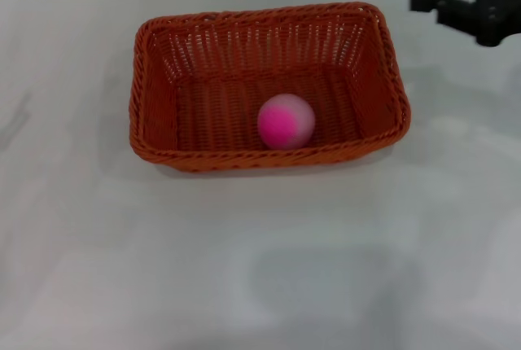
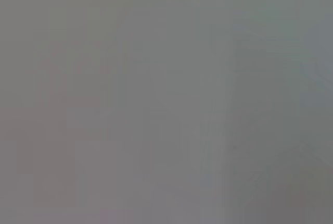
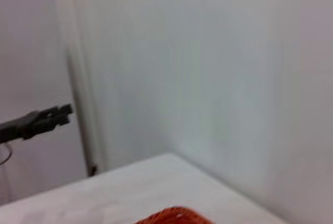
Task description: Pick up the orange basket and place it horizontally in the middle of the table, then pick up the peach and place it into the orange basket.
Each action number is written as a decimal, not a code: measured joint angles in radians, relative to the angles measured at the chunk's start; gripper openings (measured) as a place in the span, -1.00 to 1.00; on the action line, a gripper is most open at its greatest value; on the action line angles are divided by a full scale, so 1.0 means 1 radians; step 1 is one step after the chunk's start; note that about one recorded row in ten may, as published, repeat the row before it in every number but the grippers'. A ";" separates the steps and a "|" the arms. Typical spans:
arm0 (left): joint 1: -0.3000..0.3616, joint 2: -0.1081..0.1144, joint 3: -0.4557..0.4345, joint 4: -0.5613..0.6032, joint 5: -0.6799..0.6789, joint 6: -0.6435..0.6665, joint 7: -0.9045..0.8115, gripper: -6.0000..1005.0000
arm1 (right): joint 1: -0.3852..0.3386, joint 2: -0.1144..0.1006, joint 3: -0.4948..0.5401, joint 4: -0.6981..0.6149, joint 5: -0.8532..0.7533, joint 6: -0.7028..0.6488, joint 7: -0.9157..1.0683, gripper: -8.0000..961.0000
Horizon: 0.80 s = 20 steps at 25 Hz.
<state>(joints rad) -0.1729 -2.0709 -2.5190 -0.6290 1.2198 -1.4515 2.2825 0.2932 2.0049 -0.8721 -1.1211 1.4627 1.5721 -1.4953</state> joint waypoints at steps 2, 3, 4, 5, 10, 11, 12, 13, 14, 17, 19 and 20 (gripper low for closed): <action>-0.001 0.000 0.000 0.000 -0.005 0.007 0.000 0.57 | -0.020 -0.001 0.024 0.032 0.031 -0.001 -0.042 -0.61; -0.001 0.000 0.000 0.000 -0.006 0.013 0.000 0.57 | -0.029 -0.001 0.045 0.058 0.046 -0.004 -0.068 -0.61; -0.001 0.000 0.000 0.000 -0.007 0.018 0.000 0.57 | -0.033 -0.001 0.068 0.089 0.059 -0.005 -0.096 -0.61; -0.001 0.000 0.000 0.000 -0.007 0.021 0.000 0.57 | -0.036 -0.001 0.098 0.129 0.074 -0.004 -0.133 -0.61; -0.009 -0.001 0.000 0.001 -0.010 0.040 0.000 0.57 | -0.039 -0.006 0.276 0.337 0.102 0.015 -0.314 -0.60; -0.009 -0.001 -0.003 0.003 -0.010 0.043 0.000 0.57 | -0.041 -0.008 0.298 0.365 0.101 0.018 -0.340 -0.60; -0.009 -0.001 -0.007 0.005 -0.010 0.046 0.000 0.57 | -0.043 -0.010 0.313 0.389 0.101 0.019 -0.366 -0.60; -0.009 -0.001 -0.011 0.007 -0.010 0.048 0.000 0.57 | -0.048 -0.011 0.328 0.418 0.101 0.021 -0.397 -0.60; -0.007 -0.001 -0.016 0.008 -0.010 0.051 0.000 0.57 | -0.054 -0.011 0.338 0.439 0.103 0.022 -0.422 -0.59; -0.003 -0.003 -0.024 0.009 -0.010 0.059 0.001 0.57 | -0.077 -0.007 0.382 0.492 0.108 0.026 -0.514 -0.59; -0.003 -0.003 -0.024 0.009 -0.010 0.060 0.001 0.57 | -0.091 -0.005 0.424 0.532 0.110 0.029 -0.564 -0.58; -0.004 -0.003 -0.024 0.009 -0.011 0.060 0.001 0.57 | -0.095 -0.005 0.459 0.561 0.110 0.031 -0.588 -0.58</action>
<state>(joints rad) -0.1770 -2.0735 -2.5434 -0.6198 1.2086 -1.3910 2.2834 0.1980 1.9999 -0.4135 -0.5598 1.5731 1.6028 -2.0835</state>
